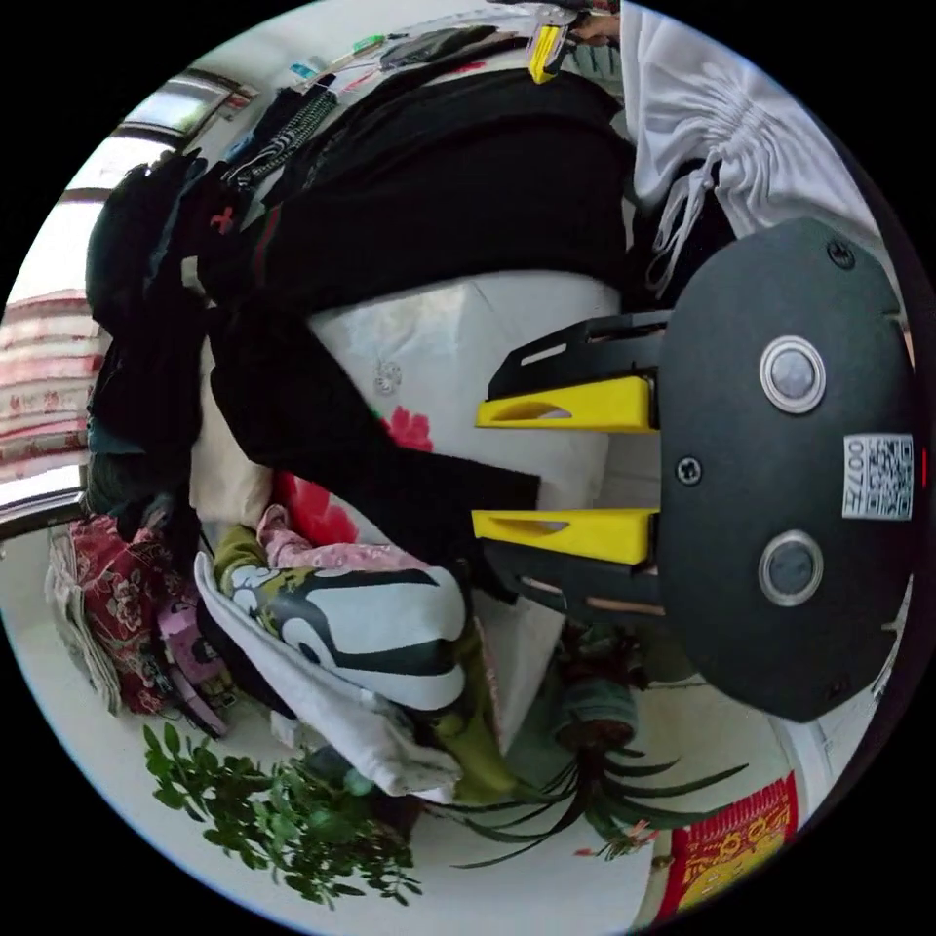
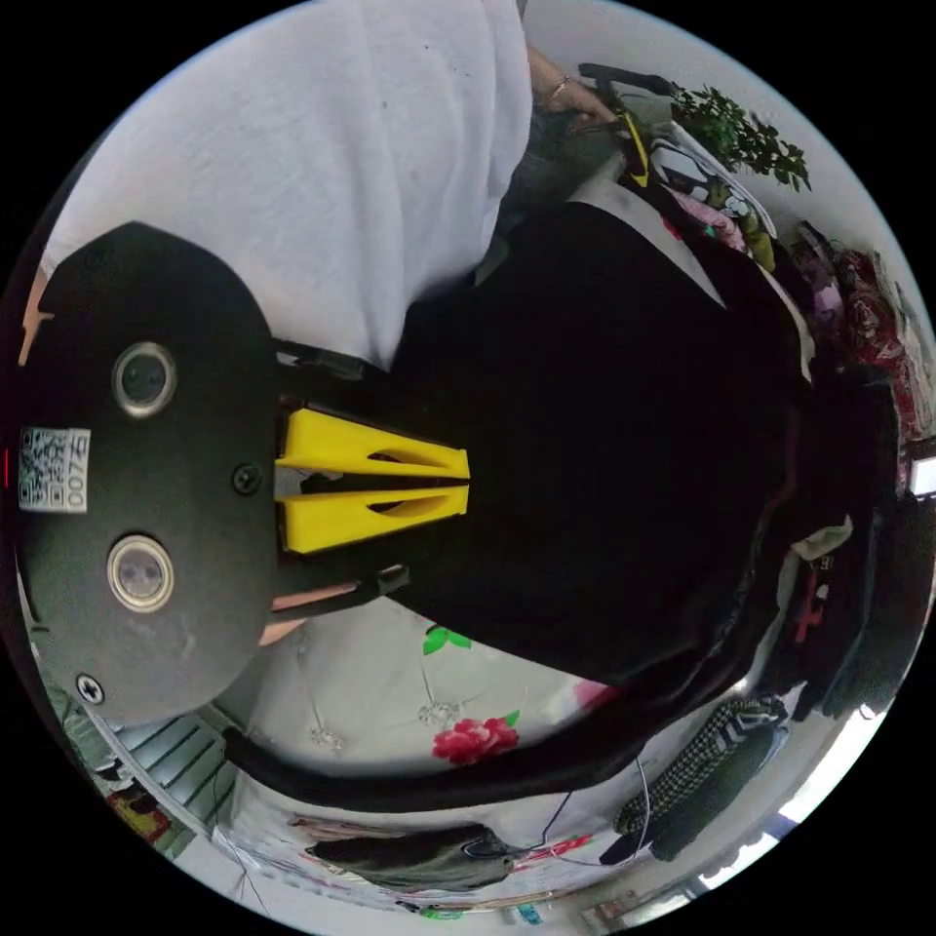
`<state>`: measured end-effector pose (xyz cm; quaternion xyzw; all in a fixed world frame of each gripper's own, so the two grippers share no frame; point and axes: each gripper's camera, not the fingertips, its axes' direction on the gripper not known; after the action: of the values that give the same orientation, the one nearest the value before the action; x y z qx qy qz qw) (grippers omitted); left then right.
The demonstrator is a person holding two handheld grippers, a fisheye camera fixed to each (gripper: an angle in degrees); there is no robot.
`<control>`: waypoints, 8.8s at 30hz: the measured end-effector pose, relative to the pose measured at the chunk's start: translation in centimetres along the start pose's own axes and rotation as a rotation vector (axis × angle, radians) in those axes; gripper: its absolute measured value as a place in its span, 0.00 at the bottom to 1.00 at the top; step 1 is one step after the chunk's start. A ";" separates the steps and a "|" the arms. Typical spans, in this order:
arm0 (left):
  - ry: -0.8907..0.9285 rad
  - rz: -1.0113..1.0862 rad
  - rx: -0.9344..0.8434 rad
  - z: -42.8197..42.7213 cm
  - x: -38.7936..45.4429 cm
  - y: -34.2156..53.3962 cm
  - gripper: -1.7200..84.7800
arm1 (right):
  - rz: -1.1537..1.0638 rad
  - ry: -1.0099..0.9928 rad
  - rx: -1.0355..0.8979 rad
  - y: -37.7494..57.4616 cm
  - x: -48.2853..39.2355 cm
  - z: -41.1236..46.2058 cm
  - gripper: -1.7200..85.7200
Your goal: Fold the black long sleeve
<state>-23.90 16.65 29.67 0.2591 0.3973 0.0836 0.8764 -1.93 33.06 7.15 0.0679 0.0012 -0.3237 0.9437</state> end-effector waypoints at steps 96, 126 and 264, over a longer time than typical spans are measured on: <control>0.319 0.441 -0.265 4.5 23.1 -11.1 0.19 | 0.437 -0.092 0.349 8.1 14.6 -7.7 0.09; 0.272 0.052 -0.237 0.1 12.7 -3.6 0.08 | 1.183 0.162 0.496 27.4 35.8 -8.1 0.15; 1.119 0.196 0.025 8.5 -6.8 -11.3 0.02 | 0.286 -0.916 0.659 8.2 27.9 -2.8 0.03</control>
<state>-22.84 1.35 32.89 0.2216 0.7762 0.2844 0.5173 25.25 22.77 4.14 0.2105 -0.5170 -0.1728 0.8115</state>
